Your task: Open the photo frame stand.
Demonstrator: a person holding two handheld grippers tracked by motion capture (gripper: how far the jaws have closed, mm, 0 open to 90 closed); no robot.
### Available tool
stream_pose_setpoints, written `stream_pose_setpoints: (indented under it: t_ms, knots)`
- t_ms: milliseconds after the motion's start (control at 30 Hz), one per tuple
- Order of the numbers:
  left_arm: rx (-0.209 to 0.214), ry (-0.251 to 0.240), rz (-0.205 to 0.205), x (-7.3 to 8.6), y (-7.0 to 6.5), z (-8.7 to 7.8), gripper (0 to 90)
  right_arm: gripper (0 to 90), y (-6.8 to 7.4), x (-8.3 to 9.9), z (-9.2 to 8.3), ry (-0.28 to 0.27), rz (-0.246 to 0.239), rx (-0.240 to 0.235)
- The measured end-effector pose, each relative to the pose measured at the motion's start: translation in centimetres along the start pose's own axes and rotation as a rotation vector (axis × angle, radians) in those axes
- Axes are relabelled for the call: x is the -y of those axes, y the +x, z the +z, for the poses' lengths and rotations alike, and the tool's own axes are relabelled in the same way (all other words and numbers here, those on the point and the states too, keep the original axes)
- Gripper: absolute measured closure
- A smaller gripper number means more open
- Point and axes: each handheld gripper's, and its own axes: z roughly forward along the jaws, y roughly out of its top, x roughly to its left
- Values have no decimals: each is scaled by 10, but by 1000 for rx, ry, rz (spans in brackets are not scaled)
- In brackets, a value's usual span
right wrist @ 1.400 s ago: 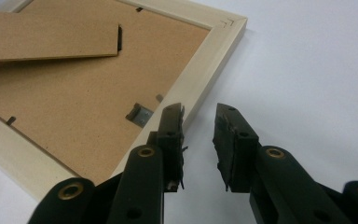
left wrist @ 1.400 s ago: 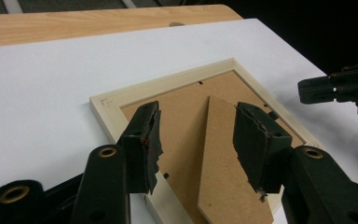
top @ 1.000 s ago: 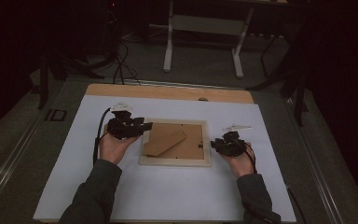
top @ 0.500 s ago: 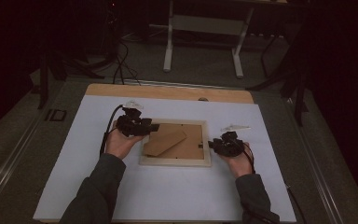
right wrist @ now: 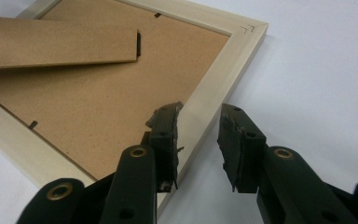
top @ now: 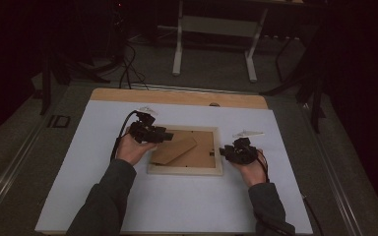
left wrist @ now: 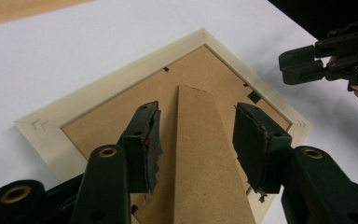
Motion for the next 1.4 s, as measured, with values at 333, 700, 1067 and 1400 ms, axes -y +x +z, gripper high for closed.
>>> stream_pose_setpoints:
  t_ms: [333,700,1067,1400]
  knots:
    - [-1,53,5,-2,1,11,513,667,-1,0,0,2,4,-4]
    - [26,84,-33,-2,5,25,483,661,1,0,3,-1,6,-10]
    - [26,127,-12,0,4,34,461,656,1,0,3,-2,8,-13]
    - [59,166,-38,4,9,44,393,650,1,4,5,5,12,-18]
